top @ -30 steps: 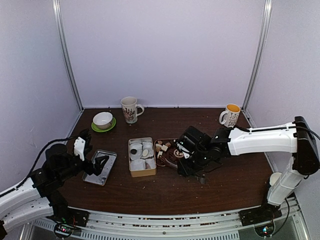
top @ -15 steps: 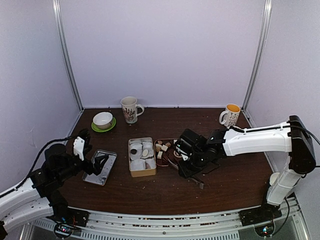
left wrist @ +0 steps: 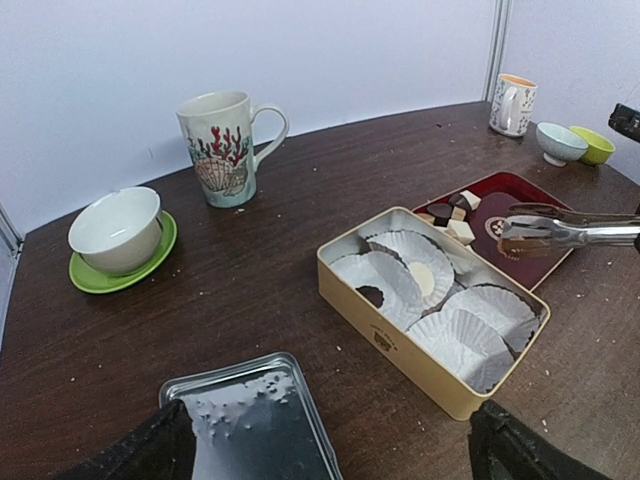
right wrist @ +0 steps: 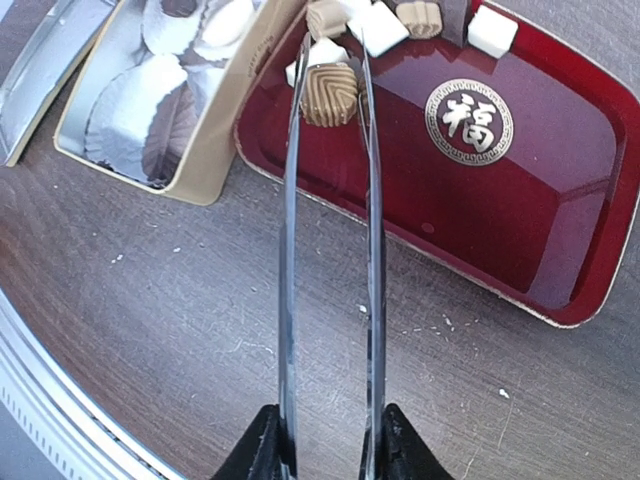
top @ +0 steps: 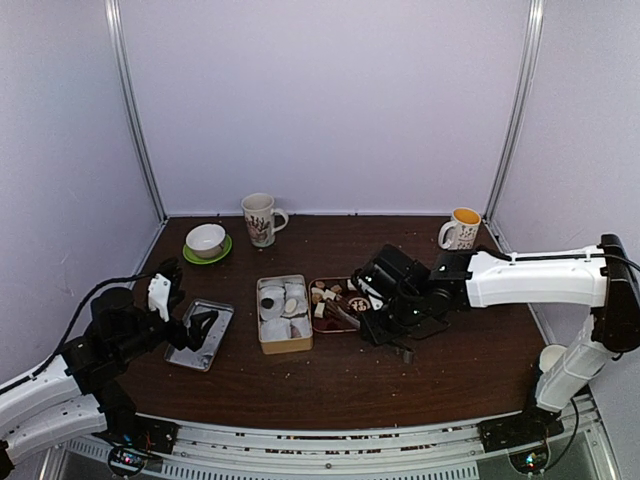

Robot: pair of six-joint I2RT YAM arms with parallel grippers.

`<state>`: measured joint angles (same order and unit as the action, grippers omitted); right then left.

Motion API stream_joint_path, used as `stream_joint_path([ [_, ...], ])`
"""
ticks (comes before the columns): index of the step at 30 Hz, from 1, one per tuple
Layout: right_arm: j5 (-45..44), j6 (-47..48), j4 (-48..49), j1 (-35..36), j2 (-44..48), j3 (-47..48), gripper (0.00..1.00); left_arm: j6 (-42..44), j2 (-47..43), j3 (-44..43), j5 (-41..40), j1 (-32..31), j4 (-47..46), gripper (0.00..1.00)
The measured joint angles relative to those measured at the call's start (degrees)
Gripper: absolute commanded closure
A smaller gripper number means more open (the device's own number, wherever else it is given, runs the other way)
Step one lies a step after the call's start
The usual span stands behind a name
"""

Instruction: Pack the chocolate

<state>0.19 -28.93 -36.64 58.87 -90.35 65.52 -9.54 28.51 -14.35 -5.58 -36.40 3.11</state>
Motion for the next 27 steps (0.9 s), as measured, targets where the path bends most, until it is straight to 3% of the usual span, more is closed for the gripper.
stream_joint_path([
  [12,7.3,4.3,5.3,1.3,5.7,-3.3,0.68,0.0,1.2,0.0,0.0,0.0,0.0,0.02],
  [20,14.0,6.7,8.2,3.3,5.6,-3.5,0.68,0.0,1.7,0.0,0.0,0.0,0.0,0.02],
  [27,14.4,7.8,7.8,4.3,2.8,-2.5,0.68,0.0,1.8,0.0,0.1,0.0,0.0,0.02],
])
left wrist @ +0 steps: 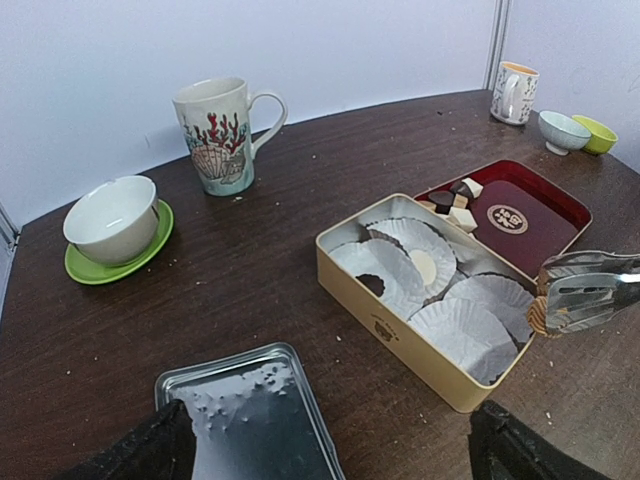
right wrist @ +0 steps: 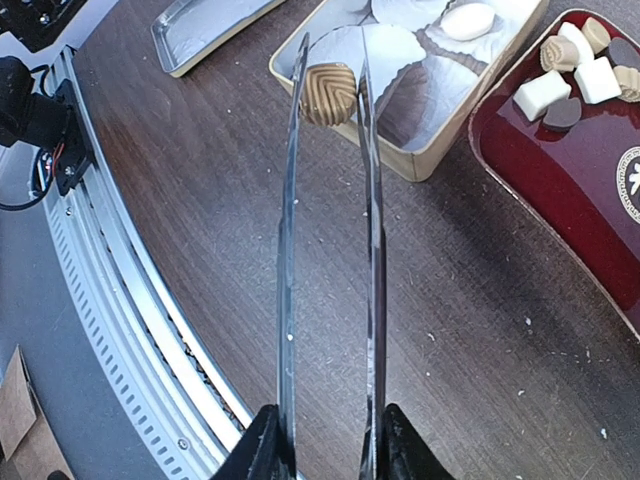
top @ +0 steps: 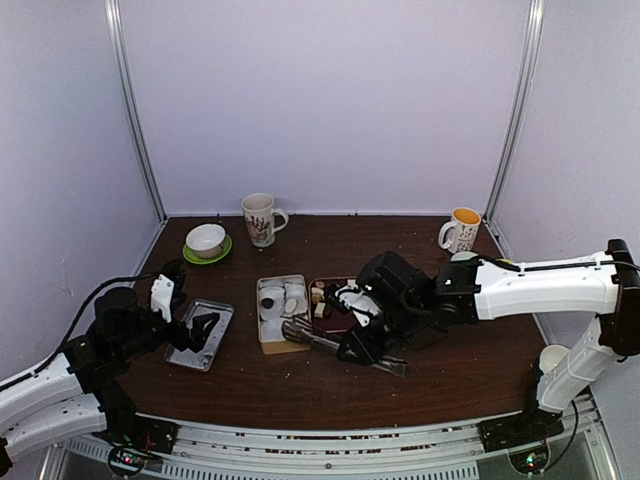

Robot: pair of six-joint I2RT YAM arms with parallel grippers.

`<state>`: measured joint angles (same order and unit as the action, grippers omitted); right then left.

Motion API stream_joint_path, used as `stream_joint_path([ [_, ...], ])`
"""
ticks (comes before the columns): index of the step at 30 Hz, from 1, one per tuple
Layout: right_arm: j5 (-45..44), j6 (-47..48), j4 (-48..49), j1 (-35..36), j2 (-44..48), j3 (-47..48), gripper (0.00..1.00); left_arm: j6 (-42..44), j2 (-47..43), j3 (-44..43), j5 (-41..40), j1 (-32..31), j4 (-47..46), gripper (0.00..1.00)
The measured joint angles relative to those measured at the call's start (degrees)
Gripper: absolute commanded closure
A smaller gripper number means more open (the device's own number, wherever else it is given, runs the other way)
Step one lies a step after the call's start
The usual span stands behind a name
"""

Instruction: Pack the chocolate

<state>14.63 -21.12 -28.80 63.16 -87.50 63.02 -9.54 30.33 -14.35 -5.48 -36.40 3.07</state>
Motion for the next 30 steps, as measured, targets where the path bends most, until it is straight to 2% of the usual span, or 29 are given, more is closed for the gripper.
stream_joint_path([
  [30,-7.4,0.2,-2.7,0.0,-3.3,1.6,0.65,0.0,0.1,0.0,0.1,0.0,0.0,0.02],
])
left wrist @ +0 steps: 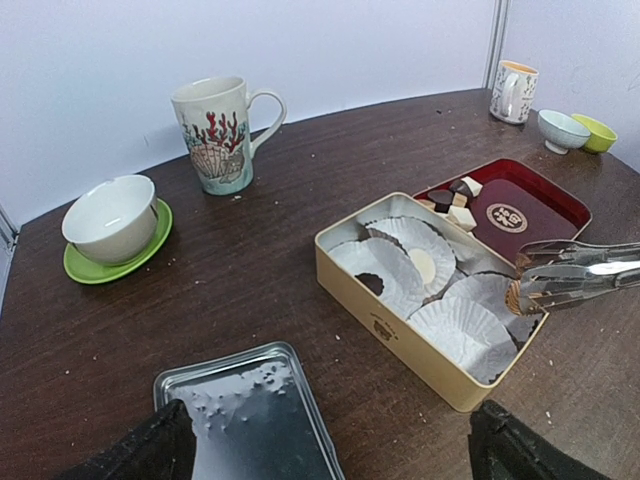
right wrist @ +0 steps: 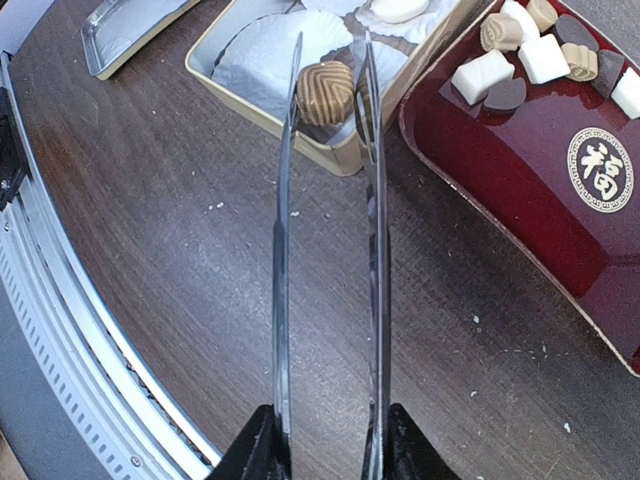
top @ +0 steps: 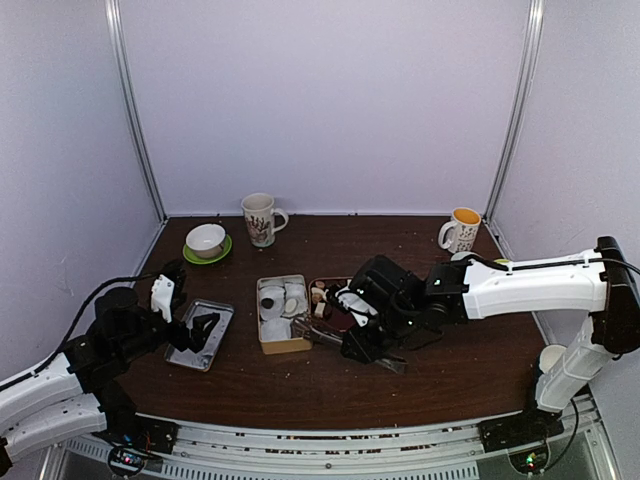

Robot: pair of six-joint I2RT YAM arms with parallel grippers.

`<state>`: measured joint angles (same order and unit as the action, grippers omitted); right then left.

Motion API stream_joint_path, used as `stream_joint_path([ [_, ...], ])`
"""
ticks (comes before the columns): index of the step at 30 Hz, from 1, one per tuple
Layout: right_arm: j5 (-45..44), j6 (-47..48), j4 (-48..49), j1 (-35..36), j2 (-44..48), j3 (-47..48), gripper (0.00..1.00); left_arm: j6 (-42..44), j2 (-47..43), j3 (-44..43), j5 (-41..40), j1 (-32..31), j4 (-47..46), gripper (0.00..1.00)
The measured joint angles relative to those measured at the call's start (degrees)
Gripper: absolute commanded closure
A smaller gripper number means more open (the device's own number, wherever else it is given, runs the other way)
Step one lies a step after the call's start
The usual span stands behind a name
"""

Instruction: Pack the chocolate

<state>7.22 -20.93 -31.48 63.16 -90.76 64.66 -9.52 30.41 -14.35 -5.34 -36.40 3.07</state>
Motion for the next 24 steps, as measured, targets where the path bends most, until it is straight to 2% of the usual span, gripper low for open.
stream_joint_path([
  [16,-2.7,0.0,0.0,0.0,0.2,0.0,0.60,0.0,0.5,0.0,0.0,0.0,0.0,0.02],
  [24,-6.3,-0.9,0.3,-1.1,4.3,-0.3,0.60,0.0,1.5,0.0,0.1,0.0,0.0,0.02],
])
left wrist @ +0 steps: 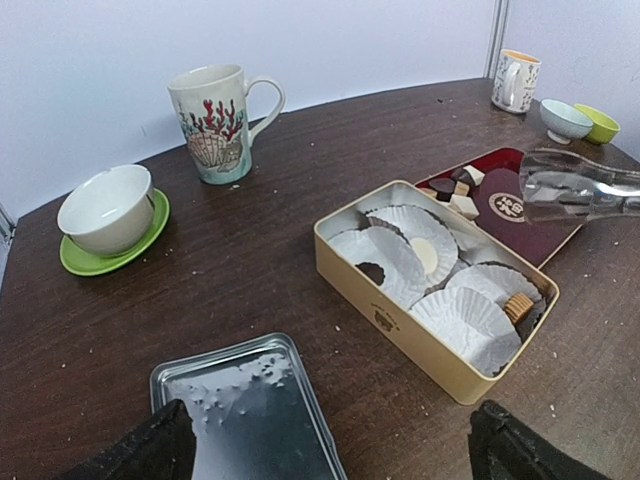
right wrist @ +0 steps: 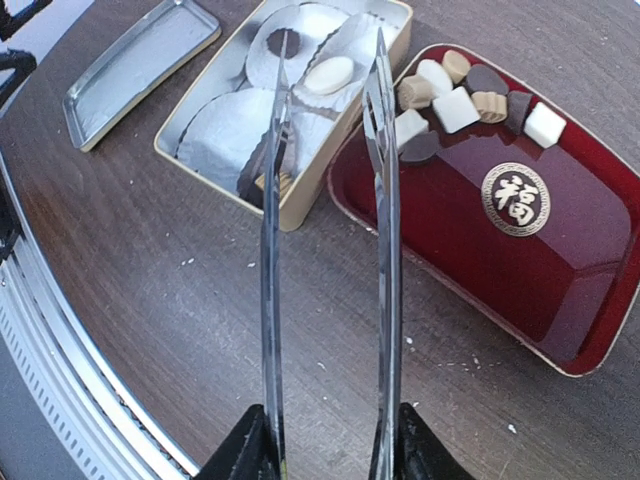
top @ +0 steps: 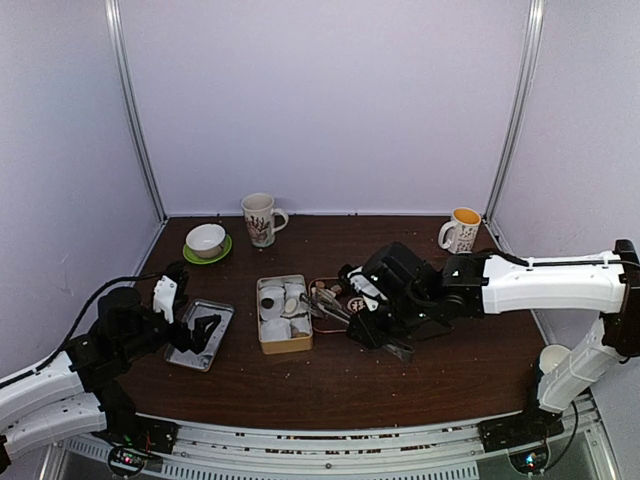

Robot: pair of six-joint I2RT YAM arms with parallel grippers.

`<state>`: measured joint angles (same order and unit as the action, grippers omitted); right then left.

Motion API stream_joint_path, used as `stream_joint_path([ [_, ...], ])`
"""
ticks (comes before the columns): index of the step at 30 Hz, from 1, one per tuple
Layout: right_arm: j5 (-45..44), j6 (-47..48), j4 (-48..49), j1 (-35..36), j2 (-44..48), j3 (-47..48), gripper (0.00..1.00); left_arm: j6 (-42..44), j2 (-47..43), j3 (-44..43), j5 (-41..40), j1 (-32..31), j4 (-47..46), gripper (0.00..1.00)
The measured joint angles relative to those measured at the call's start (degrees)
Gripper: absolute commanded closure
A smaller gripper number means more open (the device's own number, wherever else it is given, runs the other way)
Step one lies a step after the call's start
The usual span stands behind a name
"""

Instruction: Pack the chocolate

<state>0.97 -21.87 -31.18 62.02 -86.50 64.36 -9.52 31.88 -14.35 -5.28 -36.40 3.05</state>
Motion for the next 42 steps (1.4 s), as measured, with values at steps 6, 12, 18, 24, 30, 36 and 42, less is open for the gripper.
stream_joint_path([
  [6,-1.2,-1.1,0.0,-2.9,1.2,-0.4,0.60,0.0,0.1,0.0,0.1,0.0,0.0,0.02],
  [12,-1.3,-2.3,-1.1,-4.7,-0.9,-0.6,0.61,0.0,0.0,0.0,0.1,0.0,0.0,0.02],
  [18,-1.3,-2.6,-2.7,-5.3,-5.0,-0.6,0.61,0.0,0.0,0.0,0.1,0.0,0.0,0.02],
  [24,-1.3,-2.6,-3.2,-5.3,-7.6,-0.6,0.61,0.0,0.0,0.0,0.1,0.0,0.0,0.02],
  [30,-1.3,-2.5,-3.2,-5.3,-9.1,-0.3,0.61,0.0,0.0,0.0,0.1,0.0,0.0,0.02],
  [36,-1.3,-2.3,-3.3,-5.4,-9.2,0.1,0.60,0.0,0.0,0.0,0.1,0.0,0.0,0.02],
  [42,-1.2,-2.3,-3.3,-5.4,-9.7,0.7,0.59,0.0,0.1,0.0,0.1,0.0,0.0,0.02],
])
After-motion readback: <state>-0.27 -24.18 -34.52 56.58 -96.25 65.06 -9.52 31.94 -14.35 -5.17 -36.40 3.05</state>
